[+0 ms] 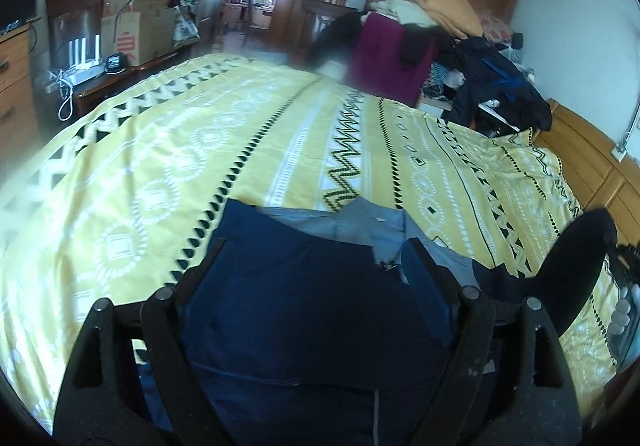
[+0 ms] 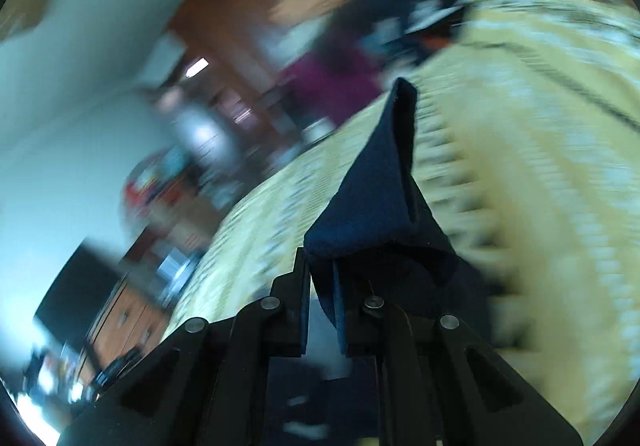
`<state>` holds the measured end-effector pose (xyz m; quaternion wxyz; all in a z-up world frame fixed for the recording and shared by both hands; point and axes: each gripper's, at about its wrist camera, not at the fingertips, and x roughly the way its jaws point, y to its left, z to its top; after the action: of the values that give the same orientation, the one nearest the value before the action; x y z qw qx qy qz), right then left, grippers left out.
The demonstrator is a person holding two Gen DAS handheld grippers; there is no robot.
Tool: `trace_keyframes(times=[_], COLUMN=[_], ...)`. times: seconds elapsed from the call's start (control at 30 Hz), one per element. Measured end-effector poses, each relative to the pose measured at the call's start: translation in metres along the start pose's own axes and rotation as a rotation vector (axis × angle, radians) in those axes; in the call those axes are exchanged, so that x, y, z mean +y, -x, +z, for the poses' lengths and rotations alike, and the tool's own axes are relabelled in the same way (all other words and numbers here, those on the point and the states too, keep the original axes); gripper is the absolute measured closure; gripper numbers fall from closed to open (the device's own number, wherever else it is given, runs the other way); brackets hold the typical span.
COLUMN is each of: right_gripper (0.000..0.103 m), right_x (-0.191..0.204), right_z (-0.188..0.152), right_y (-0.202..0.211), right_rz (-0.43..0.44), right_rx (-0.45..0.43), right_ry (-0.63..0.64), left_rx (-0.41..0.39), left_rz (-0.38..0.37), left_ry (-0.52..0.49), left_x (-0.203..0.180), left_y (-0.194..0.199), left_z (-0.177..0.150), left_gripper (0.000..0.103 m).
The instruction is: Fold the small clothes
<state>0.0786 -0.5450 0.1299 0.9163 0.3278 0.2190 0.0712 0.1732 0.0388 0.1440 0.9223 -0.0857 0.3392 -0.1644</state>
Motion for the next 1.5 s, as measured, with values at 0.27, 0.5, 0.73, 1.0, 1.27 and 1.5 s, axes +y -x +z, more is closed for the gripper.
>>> trace_keyframes(times=[0.27,0.5,0.73,1.0,1.27,1.5], right_gripper=[0.083,0.066,0.05,0.05,0.05,0.05], right_x=[0.153,0.152,0.085,0.038,0.029,0.017], right_z=[-0.102,-0.212,-0.215,-0.217,-0.217,-0.224], right_y=[-0.174,-0.205,-0.124,-0.076,-0.067,-0.053], right_rz=[0.271,0.194,0.079,0.043,0.043,0.01], right_rx=[0.265,0.496,0.428,0.368,0.364,0.347], right_ry=[0.148,0.141,-0.006,-0.131,-0.111,-0.143], left_rx=[0.036,0.099,0.292,0.499,0.414,0.4], left_rz=[0.016,-0.013,-0.272,-0.213,-0.193,-0.141], left_ry=[0.037,0.054,0.015,0.01,0.087,0.118], left_x=[0.032,0.052,0.001,-0.043,-0.04,-0.045], left_y=[-0.008,-0.017,-0.067,-0.144,-0.136,-0.159], left_z=[-0.011,-0.022,-0.035,-0.075,-0.079,-0.075], left_gripper=[0.019,0.019,0.02,0.045,0.044,0.099])
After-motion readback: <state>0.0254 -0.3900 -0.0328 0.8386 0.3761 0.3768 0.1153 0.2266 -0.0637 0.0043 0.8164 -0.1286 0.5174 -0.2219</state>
